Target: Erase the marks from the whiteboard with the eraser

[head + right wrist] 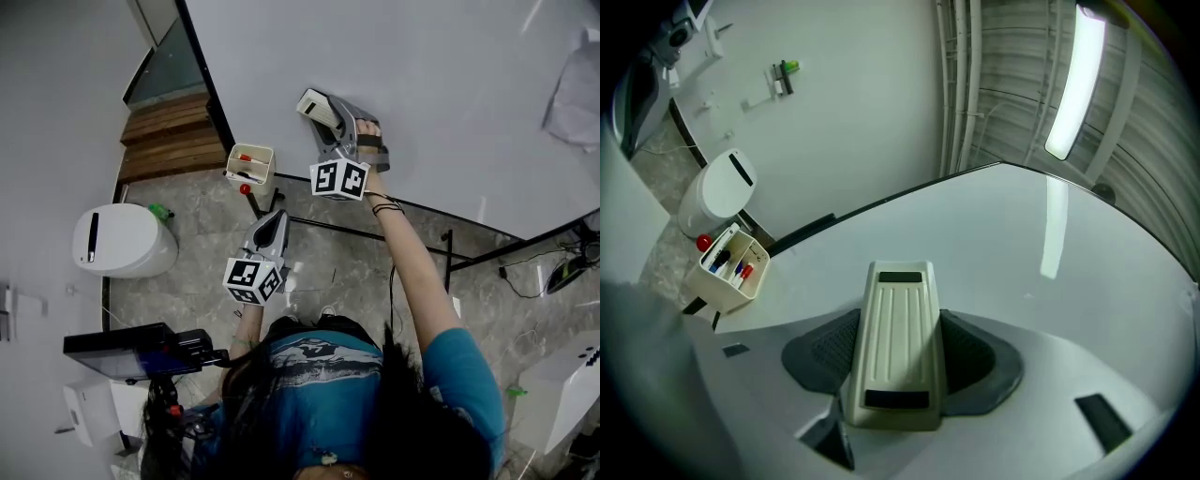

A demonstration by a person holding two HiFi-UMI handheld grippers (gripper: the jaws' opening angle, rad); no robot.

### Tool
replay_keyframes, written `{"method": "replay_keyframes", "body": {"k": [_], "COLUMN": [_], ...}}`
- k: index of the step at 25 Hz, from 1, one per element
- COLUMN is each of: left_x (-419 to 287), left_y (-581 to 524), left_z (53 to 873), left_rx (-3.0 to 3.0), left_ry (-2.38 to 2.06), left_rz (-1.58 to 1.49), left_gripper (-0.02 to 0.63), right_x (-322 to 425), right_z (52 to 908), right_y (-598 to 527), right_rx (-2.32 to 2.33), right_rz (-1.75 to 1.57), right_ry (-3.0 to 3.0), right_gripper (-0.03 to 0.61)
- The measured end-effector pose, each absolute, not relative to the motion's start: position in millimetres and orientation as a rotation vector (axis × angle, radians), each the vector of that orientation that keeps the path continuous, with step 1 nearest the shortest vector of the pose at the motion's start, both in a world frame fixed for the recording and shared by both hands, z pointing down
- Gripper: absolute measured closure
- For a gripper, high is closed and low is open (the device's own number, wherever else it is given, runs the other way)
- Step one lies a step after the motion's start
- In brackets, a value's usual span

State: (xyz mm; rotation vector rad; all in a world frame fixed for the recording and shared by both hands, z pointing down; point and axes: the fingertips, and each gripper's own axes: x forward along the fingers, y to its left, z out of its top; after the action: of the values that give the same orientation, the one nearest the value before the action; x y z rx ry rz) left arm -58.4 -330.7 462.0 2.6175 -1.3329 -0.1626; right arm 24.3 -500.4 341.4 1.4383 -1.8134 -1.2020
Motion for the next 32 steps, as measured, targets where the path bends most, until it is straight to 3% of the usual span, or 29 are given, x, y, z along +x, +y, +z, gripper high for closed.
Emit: {"method": "replay_keyframes", "body": {"k": [6, 12, 23, 32], "left_x": [-55.5, -47.8, -1.9, 3.5], "left_y": [-329.3, -329.7, -323.6, -321.8], "left_z": [462.7, 460.6, 446.4, 441.7], "left_rx": [2.622, 2.633, 2.713, 2.714], "left_ry": [-1.319, -1.291, -1.156, -1.156], "left_rz": [-0.165, -0.17, -0.164, -0.157], "left_gripper": [0.611, 0.611, 0.611, 0.611], "right_x": [29.1, 65.1, 207.9, 245.0], "right_z": [334.4, 258.5, 91.5, 66.3], "right_y": [-497.4, -478.0, -425.0, -411.8], "right_rx": [1.437, 1.569, 1.932, 2.043], "right_rz": [-1.203, -1.18, -1.131, -1.122], "right_ry": [-1.805, -1.862, -1.961, -1.946], "right_gripper": [0.316, 0.316, 0.316, 0.316]}}
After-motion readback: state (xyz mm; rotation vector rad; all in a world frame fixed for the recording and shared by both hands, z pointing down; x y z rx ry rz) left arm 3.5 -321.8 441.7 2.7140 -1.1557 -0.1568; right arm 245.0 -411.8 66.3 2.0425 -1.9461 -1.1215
